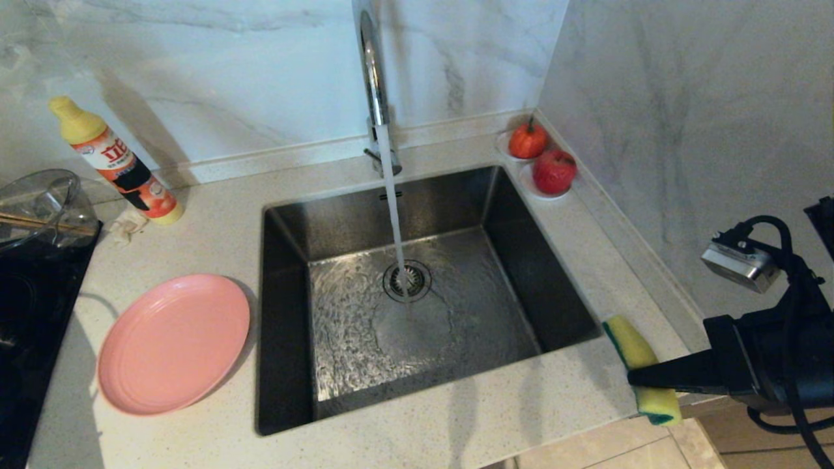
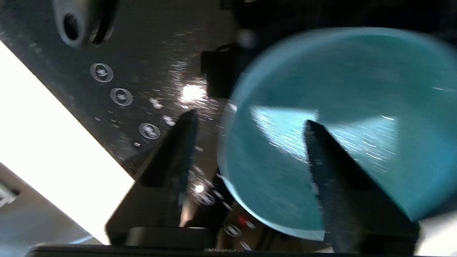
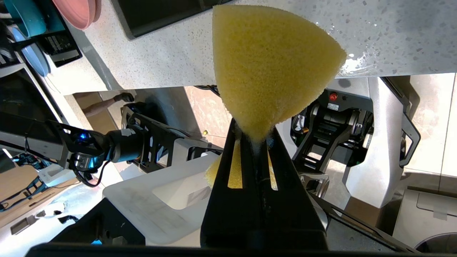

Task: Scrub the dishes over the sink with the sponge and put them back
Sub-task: Place the bowl on the table

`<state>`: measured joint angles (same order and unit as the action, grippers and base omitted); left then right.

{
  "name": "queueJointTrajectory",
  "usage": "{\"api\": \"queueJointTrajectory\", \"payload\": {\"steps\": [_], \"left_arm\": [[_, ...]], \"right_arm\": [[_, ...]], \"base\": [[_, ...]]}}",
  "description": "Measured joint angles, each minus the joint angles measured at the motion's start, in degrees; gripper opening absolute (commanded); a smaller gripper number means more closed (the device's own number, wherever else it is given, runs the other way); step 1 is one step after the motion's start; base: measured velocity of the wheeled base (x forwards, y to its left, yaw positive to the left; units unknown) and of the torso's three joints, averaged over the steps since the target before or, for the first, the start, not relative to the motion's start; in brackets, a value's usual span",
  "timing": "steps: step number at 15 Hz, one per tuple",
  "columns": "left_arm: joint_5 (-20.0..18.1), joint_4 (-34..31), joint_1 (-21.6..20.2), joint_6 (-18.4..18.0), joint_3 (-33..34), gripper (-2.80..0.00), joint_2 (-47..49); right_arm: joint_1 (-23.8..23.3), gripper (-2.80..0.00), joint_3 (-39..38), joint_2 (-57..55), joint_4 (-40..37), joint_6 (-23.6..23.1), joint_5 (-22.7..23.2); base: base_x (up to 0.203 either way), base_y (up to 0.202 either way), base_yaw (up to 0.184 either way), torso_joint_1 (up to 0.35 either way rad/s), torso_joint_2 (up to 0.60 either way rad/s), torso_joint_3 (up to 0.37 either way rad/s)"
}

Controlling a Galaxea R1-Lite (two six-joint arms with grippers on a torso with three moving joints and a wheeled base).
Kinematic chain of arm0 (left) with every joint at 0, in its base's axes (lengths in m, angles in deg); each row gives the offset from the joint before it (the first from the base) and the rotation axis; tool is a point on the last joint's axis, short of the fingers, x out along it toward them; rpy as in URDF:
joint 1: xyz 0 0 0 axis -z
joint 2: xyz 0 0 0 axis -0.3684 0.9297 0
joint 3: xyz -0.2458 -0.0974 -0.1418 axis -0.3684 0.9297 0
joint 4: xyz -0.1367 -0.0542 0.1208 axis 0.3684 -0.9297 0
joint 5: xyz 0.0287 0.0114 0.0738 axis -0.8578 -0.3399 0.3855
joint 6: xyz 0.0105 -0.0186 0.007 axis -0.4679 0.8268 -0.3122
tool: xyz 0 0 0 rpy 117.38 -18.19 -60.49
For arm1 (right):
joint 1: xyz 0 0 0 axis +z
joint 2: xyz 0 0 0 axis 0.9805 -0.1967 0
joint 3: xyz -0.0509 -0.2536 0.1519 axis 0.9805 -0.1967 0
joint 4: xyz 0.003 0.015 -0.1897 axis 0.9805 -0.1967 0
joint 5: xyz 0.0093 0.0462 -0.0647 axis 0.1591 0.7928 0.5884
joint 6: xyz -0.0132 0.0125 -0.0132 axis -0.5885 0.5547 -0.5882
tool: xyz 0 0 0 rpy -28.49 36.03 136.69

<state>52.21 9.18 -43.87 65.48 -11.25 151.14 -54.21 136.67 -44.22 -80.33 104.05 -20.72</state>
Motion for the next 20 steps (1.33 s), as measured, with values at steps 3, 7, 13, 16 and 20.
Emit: {"api": "queueJointTrajectory", "payload": {"steps": [3, 7, 13, 16, 20], "left_arm": [[-5.3, -5.1, 0.0, 0.1, -5.0, -2.80, -2.8], [-8.1, -12.4, 1.6, -0.6, -10.0, -2.80, -8.5], [-8.7, -16.1, 6.7, -2.5, -10.4, -2.80, -15.0], [-8.8, -20.3, 12.2, -7.1, -9.4, -2.80, -17.2], [-8.7, -21.4, 21.4, -12.0, -4.2, -2.80, -19.3]], "right_arm": [[0.0, -2.80, -0.8, 0.0, 0.1, 0.0, 0.0], [0.0, -2.80, -1.3, -0.1, 0.1, 0.0, 0.0], [0.0, -2.80, -1.9, -0.3, 0.1, -0.2, -0.3], [-0.4, -2.80, -2.1, -0.8, 0.2, -0.2, -0.3], [-0.7, -2.80, -1.7, -1.7, 0.3, -0.2, -0.4]], "base": [[0.000, 0.000, 0.000, 0.000, 0.00, 0.000], [0.000, 0.000, 0.000, 0.000, 0.00, 0.000], [0.000, 0.000, 0.000, 0.000, 0.00, 0.000], [0.000, 0.000, 0.000, 0.000, 0.00, 0.000], [0.000, 0.000, 0.000, 0.000, 0.00, 0.000]]}}
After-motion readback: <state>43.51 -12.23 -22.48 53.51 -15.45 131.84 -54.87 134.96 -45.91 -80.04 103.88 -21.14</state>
